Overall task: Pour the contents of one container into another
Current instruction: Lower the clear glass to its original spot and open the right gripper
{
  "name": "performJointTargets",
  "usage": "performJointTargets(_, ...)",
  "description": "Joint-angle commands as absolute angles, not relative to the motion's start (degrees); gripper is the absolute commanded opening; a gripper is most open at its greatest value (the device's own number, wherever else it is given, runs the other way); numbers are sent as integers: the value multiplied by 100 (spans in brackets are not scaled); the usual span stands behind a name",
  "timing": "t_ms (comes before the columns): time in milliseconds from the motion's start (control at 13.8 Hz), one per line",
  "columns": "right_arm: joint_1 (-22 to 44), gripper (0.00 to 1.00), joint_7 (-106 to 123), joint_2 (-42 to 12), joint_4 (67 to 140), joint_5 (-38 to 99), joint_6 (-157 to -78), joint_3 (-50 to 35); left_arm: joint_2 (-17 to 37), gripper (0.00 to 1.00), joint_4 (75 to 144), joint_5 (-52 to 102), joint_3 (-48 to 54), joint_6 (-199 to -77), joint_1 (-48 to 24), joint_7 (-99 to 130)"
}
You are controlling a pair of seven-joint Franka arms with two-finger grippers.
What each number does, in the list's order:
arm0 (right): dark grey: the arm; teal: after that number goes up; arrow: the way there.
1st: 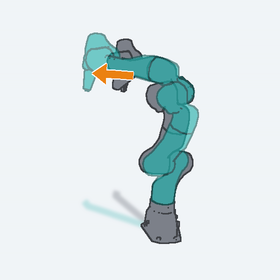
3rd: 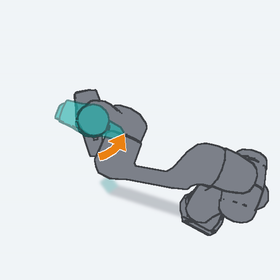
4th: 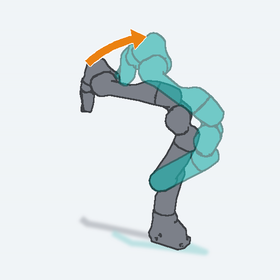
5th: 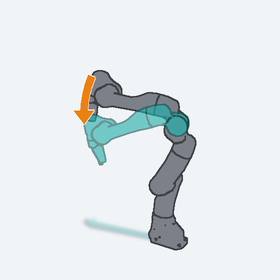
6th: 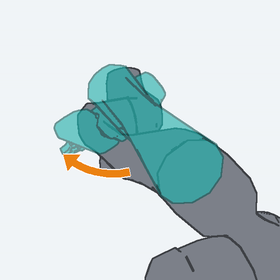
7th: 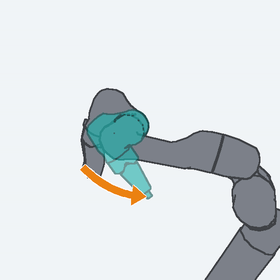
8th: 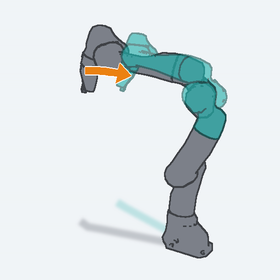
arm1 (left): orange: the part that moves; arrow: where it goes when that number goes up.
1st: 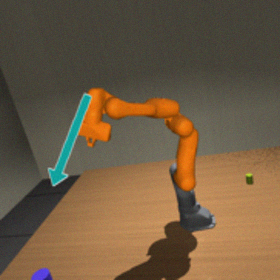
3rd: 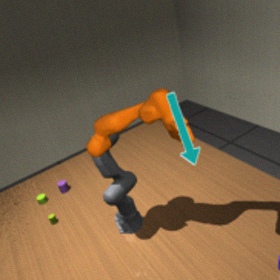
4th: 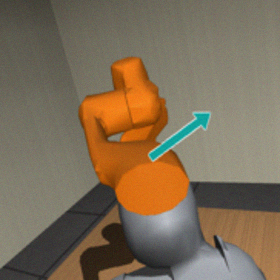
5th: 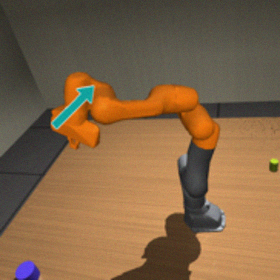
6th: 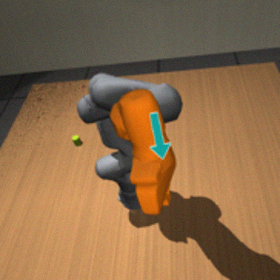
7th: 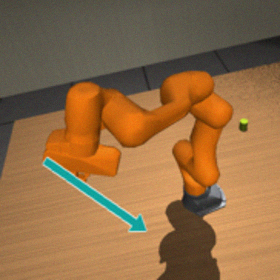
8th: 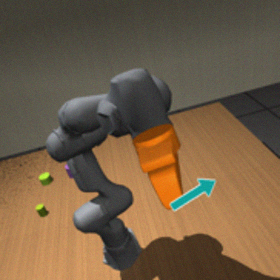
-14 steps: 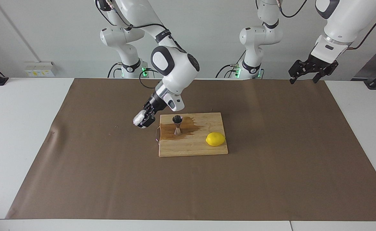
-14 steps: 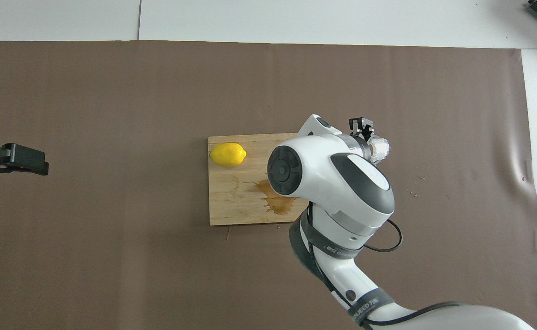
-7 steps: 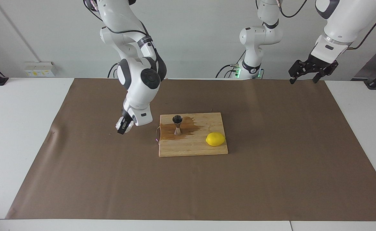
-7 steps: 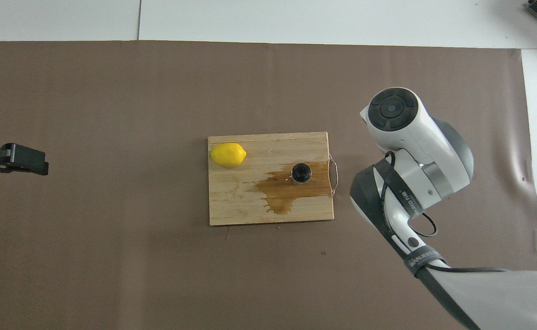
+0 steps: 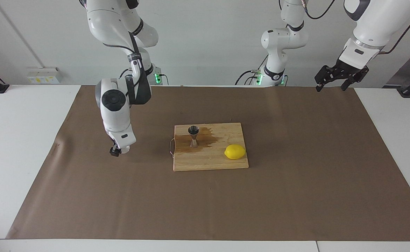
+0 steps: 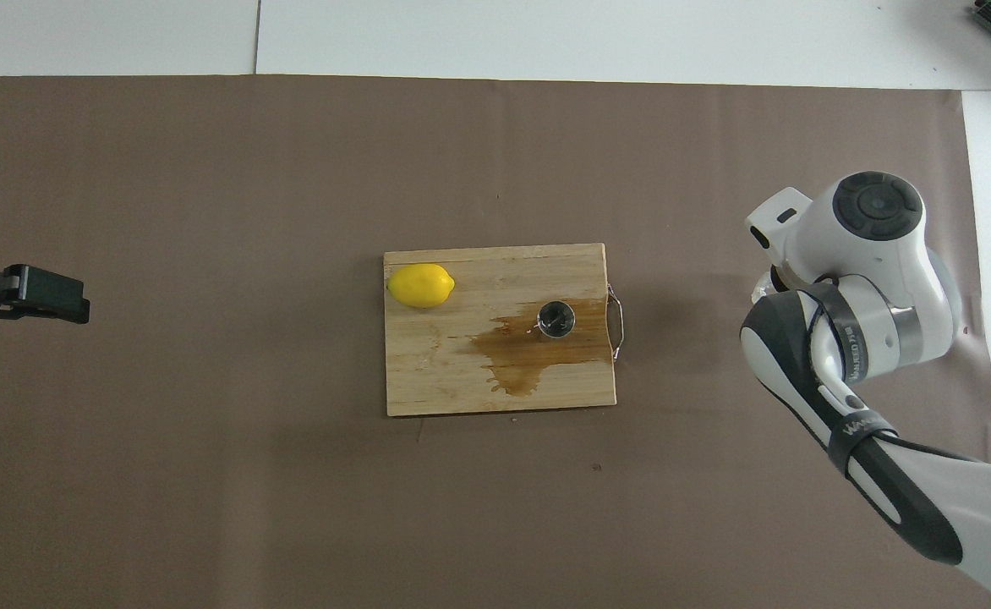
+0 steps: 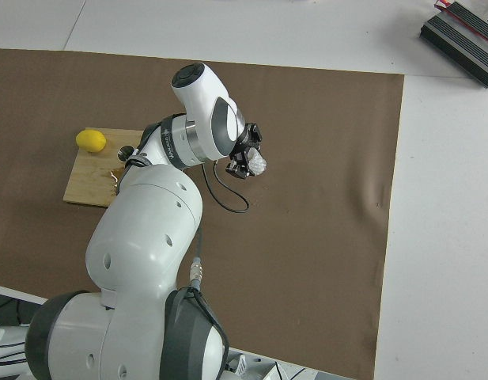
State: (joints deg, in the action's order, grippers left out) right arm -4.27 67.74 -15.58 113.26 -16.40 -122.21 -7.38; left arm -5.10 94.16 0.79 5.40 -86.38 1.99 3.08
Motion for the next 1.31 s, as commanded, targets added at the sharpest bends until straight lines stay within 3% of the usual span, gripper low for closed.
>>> performJointTargets(0,-676,0,7469,-1345,11654,-1319,-12357,-817,-536,100,9431,141,545,-8561,246,255)
performJointTargets(508,-1142,1,8165,-1099,12277,-1143,-12348,-817,-536,100,9431,141,545,-8561,246,255)
performJointTargets(580,-1143,9,8235,-1073,12322,-1143,-12349,-817,-536,100,9431,141,545,-8561,246,255)
performJointTargets(653,-1143,46,8305,-1072,12314,-1151,-12349,-817,-536,100,9431,141,545,-8561,246,255)
performJointTargets(725,-1134,99,8323,-1072,12305,-1143,-12340,-809,-536,100,9431,141,545,-8561,246,255)
performJointTargets(1233,-1090,100,8245,-976,11796,-1134,-11892,-809,-536,100,9431,141,545,-8561,246,255)
